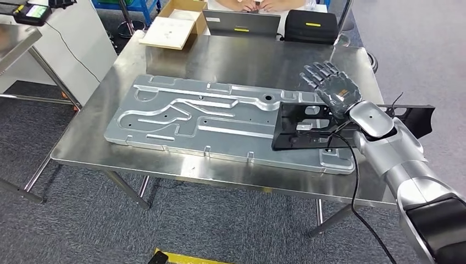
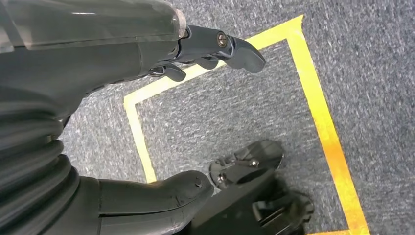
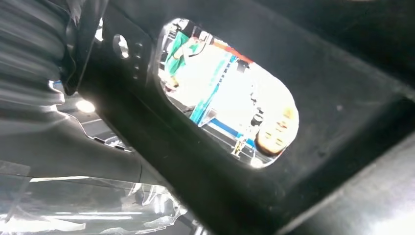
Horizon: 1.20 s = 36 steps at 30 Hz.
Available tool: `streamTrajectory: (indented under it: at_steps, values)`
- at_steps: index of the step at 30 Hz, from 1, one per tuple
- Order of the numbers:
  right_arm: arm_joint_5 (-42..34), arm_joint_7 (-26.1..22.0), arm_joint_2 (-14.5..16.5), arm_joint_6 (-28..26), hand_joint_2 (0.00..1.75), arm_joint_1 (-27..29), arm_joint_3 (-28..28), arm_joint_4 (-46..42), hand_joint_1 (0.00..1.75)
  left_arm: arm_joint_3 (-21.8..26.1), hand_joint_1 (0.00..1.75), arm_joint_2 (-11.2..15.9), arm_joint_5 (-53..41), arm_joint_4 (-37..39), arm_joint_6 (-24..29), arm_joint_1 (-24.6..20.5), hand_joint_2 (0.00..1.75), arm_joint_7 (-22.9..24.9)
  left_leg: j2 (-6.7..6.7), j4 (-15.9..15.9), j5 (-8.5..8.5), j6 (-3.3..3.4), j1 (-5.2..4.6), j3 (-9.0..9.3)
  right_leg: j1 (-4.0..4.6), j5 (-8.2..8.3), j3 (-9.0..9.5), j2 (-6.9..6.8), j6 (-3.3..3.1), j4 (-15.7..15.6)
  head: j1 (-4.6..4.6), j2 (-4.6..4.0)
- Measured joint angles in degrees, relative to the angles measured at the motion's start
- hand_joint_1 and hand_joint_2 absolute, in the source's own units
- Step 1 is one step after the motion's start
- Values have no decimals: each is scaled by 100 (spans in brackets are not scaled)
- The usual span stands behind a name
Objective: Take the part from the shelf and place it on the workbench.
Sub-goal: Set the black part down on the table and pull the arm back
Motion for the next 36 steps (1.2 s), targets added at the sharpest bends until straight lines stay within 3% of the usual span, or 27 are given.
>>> streamTrajectory:
  at_steps: [3,5,8,9,10,11,13,15,17,20,21,23,25,26,28,30,34,36]
  values:
    - [-9,-33,-4,-30,175,42,4,-13,0,2,0,2,20,0,-10,4,175,-1,0,-96,22,85,-12,23,1,14,-14,8,98,-18,-1,1]
    - [-20,-49,-19,-70,175,77,7,-30,0,1,0,2,21,0,-13,-10,175,-2,3,-153,64,165,5,39,-19,-121,-79,6,153,140,1,0]
    - [-33,-51,-36,-123,175,115,8,-43,0,0,0,0,21,0,-13,-18,175,-1,6,-174,85,220,1,36,-32,-625,-540,6,203,1133,2,0]
    - [-34,-48,-37,-128,175,128,9,-43,0,1,0,-1,23,0,-11,-16,175,1,6,-170,82,224,-4,36,-33,-713,-691,6,211,1436,2,0]
    - [-14,-25,-38,-123,175,137,9,-43,0,2,0,-1,26,0,-4,-15,175,2,5,-164,77,226,-7,37,-33,-697,-761,6,213,1561,2,0]
    - [56,48,-43,-103,175,135,11,-42,0,2,0,-1,30,0,12,-16,175,3,4,-157,71,225,-8,40,-33,-569,-714,5,205,1448,2,0]
    - [438,410,-79,-7,175,73,45,-8,0,3,0,-7,45,0,78,-19,175,5,-7,-139,55,216,-11,48,-28,-181,-350,0,162,686,1,1]
    - [826,679,-140,141,87,-67,121,135,0,3,0,-15,73,0,143,-19,175,4,-28,-124,47,180,-30,34,2,26,-64,-9,110,75,0,1]
    - [626,383,-178,346,0,-184,166,315,0,5,0,-17,95,0,165,-7,175,-1,-41,-130,52,119,-35,23,39,38,-29,-7,71,-31,0,1]
    - [-452,-355,-141,835,0,-234,107,425,0,7,0,-15,101,0,159,-2,175,-12,-18,-13,-62,16,-25,2,5,81,43,-7,-27,-129,-1,1]
    - [-798,-480,-100,1040,0,-235,58,445,0,7,0,-14,104,0,157,-9,175,-16,-9,198,-197,-12,-21,-81,-10,94,72,-13,-60,-164,-2,1]
    - [-1340,-585,2,1443,0,-226,-58,494,0,7,0,-14,115,0,151,-18,175,-21,0,907,-552,-52,-3,-401,-5,93,90,-20,-93,-177,-4,1]
    - [-1702,-610,81,1764,0,-223,-167,539,0,7,0,-11,125,0,145,-12,175,-25,2,1405,-684,-80,8,-651,1,85,98,-21,-99,-172,-3,1]
    - [-1821,-607,110,1914,0,-228,-214,561,0,7,0,-8,128,0,144,-8,175,-28,3,1339,-577,-84,12,-627,2,76,109,-22,-94,-168,-3,1]
    - [-1975,-574,149,2257,0,-245,-268,611,0,7,0,4,135,0,144,-10,175,-34,2,653,-162,-70,15,-311,2,41,142,-29,-64,-149,-4,0]
    - [-2104,-554,163,2654,0,-292,-284,701,0,7,0,17,142,0,145,-24,175,-41,-5,25,68,-31,6,3,27,-1,143,-57,-12,-117,-3,0]
    - [-2518,-638,75,3608,0,-397,-302,909,0,8,0,37,144,0,147,23,175,-53,-36,-146,85,73,3,51,47,-33,122,-105,83,-82,-1,0]
    - [-2704,-679,2,3918,0,-421,-302,957,0,9,0,45,139,0,146,19,175,-54,-31,-173,105,147,17,51,28,-225,6,-79,132,182,1,1]
